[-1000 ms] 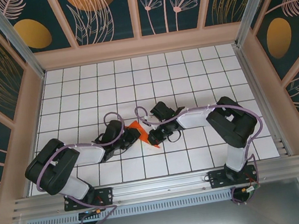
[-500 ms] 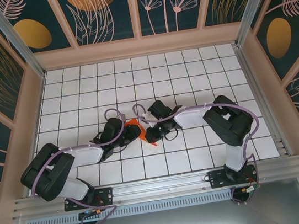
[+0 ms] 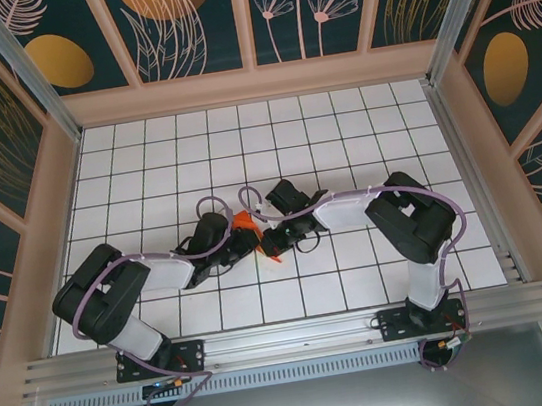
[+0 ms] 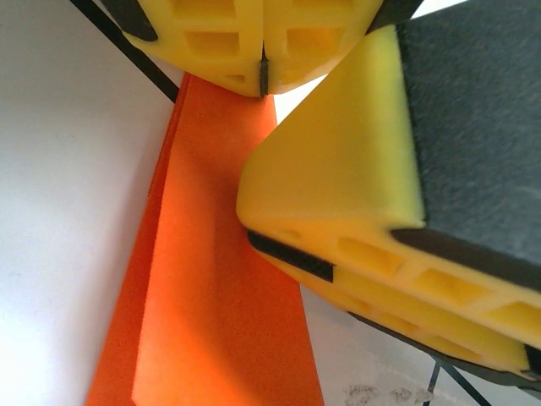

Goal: Fold a paper plane with a square sheet of paper (pick it up from the middle)
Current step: Fold the wing for the fifth time at the center of the table.

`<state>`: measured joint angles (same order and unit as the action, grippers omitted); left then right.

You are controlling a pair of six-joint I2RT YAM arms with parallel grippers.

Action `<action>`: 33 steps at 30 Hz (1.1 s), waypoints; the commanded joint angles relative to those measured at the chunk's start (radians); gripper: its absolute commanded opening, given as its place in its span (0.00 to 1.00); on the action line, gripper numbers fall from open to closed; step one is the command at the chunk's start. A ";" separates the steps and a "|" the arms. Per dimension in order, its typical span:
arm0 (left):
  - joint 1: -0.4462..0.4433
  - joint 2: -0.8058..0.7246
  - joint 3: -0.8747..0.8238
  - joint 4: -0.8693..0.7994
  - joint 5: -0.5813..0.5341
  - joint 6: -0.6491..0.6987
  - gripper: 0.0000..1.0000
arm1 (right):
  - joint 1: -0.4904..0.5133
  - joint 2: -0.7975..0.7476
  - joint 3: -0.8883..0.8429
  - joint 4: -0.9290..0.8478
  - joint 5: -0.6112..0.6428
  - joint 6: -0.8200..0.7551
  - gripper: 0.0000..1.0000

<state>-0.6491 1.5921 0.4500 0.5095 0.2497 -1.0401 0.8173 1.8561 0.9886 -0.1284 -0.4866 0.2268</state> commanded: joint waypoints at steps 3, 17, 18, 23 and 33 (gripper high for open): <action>-0.002 0.037 0.008 -0.087 -0.055 -0.010 0.17 | -0.006 -0.048 -0.005 0.018 0.009 0.003 0.00; -0.002 0.043 0.005 -0.186 -0.133 -0.032 0.10 | -0.001 -0.055 -0.053 -0.024 0.005 0.001 0.00; -0.001 0.043 0.003 -0.190 -0.137 -0.036 0.09 | 0.000 -0.053 -0.056 -0.031 0.002 -0.002 0.00; -0.001 0.052 0.000 -0.209 -0.158 -0.056 0.09 | 0.003 -0.064 -0.080 -0.057 0.006 -0.015 0.00; -0.001 0.070 -0.002 -0.253 -0.194 -0.082 0.06 | 0.009 -0.094 -0.125 -0.094 0.012 -0.023 0.00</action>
<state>-0.6617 1.6028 0.4709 0.4450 0.1806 -1.1114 0.8173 1.7851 0.9016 -0.1211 -0.4866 0.2184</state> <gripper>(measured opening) 0.072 0.054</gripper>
